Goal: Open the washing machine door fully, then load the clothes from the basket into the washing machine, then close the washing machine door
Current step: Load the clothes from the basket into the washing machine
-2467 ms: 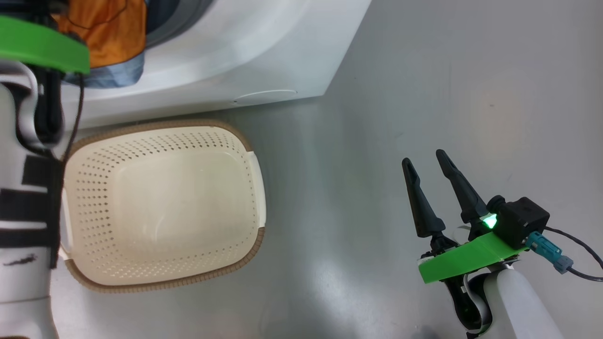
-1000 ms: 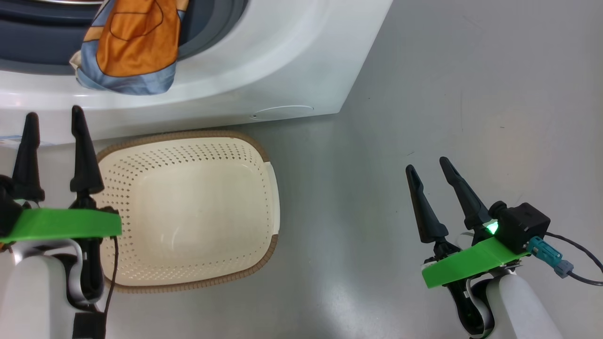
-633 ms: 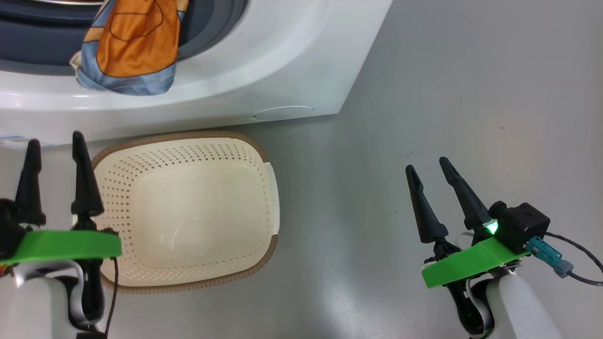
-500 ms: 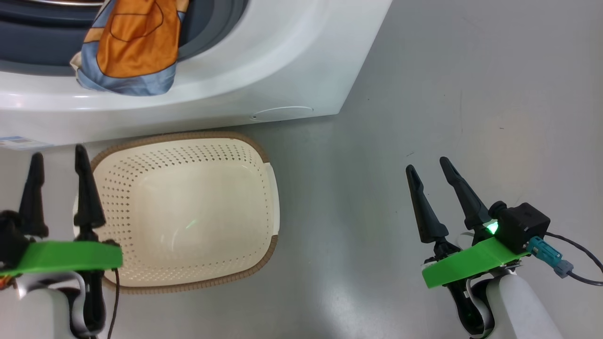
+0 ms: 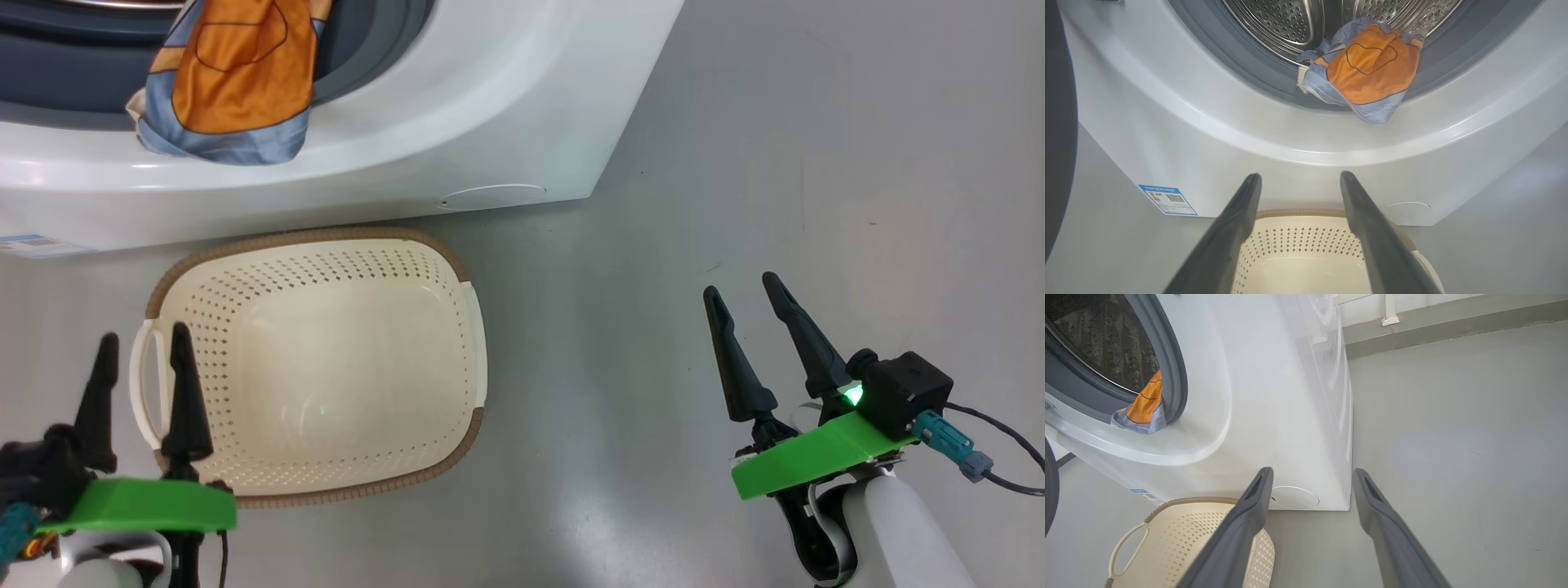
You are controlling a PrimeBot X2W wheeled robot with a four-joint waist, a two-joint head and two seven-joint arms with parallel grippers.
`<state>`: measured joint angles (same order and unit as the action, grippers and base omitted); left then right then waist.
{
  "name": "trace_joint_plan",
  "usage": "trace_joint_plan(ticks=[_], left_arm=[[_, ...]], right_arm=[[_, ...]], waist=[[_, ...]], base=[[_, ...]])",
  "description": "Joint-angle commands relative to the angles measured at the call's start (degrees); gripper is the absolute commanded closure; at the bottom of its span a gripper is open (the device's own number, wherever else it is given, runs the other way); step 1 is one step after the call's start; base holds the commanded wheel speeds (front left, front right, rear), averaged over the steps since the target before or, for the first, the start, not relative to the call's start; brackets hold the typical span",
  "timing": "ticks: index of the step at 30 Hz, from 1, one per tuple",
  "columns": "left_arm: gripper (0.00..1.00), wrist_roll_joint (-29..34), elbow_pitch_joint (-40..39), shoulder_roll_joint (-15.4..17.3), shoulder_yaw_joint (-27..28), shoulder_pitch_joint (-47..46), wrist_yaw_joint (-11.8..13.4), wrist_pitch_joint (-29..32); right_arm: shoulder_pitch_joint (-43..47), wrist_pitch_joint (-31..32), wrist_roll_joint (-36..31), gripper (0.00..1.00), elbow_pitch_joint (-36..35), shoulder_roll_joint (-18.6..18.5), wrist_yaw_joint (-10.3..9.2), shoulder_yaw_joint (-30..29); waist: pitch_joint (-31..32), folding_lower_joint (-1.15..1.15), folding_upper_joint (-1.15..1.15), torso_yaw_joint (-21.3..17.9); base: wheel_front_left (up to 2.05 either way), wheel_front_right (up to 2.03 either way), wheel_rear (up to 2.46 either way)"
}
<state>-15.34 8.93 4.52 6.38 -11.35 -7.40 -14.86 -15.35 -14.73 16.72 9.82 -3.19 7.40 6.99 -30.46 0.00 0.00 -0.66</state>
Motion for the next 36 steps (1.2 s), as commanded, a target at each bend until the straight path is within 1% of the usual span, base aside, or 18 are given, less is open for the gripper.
trace_joint_plan(ticks=[1,15,21,31,36], left_arm=[[0.00,0.32,-1.29,1.08,1.69,1.71,-0.08,-0.14],[0.00,0.31,-0.66,0.46,3.08,4.43,-0.09,-0.14],[0.00,0.48,-0.46,-0.04,2.71,4.53,-0.09,-0.14],[0.00,0.24,0.48,0.47,0.29,1.03,-0.09,-0.14],[0.00,-0.05,1.91,2.17,-1.15,-3.41,-0.09,-0.14]], right_arm=[[1.09,-0.27,-0.42,0.00,-1.19,0.32,0.09,1.49],[0.95,-0.27,-0.41,0.00,-0.90,0.32,0.09,2.02],[1.20,-0.27,-0.50,0.00,-0.71,0.32,0.09,1.88],[1.36,-0.27,-0.42,0.00,-0.62,0.32,0.09,2.27],[1.22,-0.27,-0.19,0.00,-0.61,0.32,0.09,2.48]], waist=[[-0.01,0.00,0.00,-0.01],[0.20,0.00,0.00,-0.32],[0.58,0.00,0.00,-0.43],[1.08,0.00,0.00,-0.94],[0.97,0.00,0.00,-1.32]], base=[[0.00,0.00,0.00],[0.00,0.00,0.00],[0.00,0.00,0.00],[0.00,0.00,0.00],[0.00,0.00,0.00]])
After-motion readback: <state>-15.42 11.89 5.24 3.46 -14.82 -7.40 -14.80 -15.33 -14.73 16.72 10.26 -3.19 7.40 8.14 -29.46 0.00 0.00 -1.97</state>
